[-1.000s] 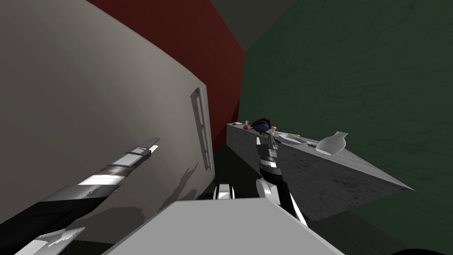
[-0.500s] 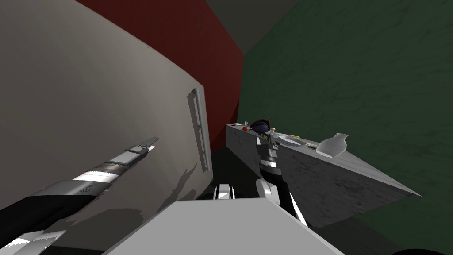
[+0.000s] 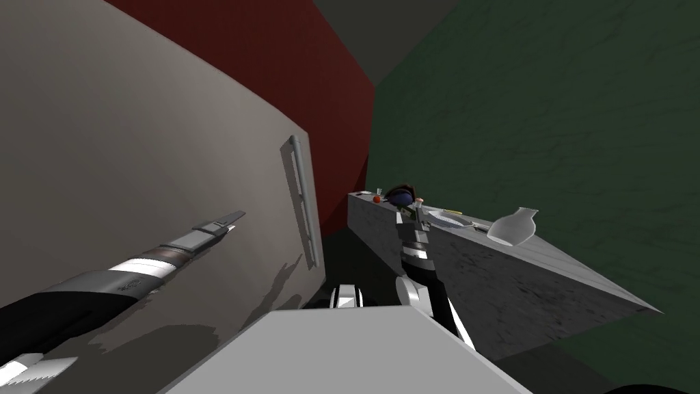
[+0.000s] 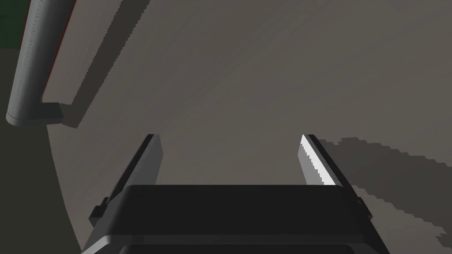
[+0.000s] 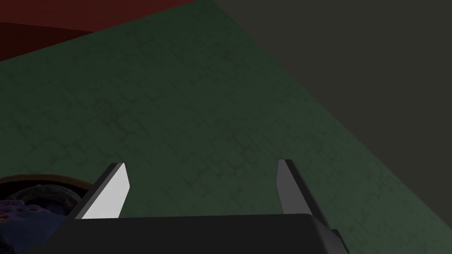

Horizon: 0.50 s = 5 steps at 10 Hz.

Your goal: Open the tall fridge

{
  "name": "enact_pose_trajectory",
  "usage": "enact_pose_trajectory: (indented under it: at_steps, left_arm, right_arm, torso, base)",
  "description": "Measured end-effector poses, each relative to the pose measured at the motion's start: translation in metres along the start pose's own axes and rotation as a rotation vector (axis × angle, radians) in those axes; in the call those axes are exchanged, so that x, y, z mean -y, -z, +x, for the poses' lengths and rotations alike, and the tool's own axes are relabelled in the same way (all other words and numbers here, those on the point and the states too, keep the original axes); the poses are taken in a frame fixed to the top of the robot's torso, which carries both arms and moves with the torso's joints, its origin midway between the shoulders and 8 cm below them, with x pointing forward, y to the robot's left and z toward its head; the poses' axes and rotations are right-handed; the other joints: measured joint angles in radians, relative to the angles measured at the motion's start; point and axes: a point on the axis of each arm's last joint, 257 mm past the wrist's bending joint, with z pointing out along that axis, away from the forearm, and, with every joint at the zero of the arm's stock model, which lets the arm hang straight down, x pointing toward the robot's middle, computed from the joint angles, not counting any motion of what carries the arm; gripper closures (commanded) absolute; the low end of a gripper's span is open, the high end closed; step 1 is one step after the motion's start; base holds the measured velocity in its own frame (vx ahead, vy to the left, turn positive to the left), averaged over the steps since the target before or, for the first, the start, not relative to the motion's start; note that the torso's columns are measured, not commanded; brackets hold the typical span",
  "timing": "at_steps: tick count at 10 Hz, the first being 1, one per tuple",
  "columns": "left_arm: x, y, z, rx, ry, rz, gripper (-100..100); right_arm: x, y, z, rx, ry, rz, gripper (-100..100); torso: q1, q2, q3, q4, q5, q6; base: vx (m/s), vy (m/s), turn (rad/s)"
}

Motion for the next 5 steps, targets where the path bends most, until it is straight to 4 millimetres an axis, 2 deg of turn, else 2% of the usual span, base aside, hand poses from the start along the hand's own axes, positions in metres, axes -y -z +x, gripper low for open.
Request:
enact_pose_trajectory:
  at_steps: [2, 5]
  left_arm:
    - [0.0023, -0.0025, -0.0033, -0.02, -0.027, -0.018, -100]
    - [0.012, -0.0091, -0.001, -0.056, -0.055, -0.024, -100]
  right_arm:
    - [0.0, 0.0, 0.0, 0.0, 0.0, 0.0, 0]
    - [0.0, 0.0, 0.0, 0.0, 0.0, 0.0, 0]
  torso:
    - [-0.005, 0.0, 0.001, 0.0, -0.001, -0.005]
    - [0.006, 0.012, 0.008, 0.005, 0.001, -0.011]
  base:
    - [0.044, -0.1, -0.045]
    - [0.072, -0.07, -0.014]
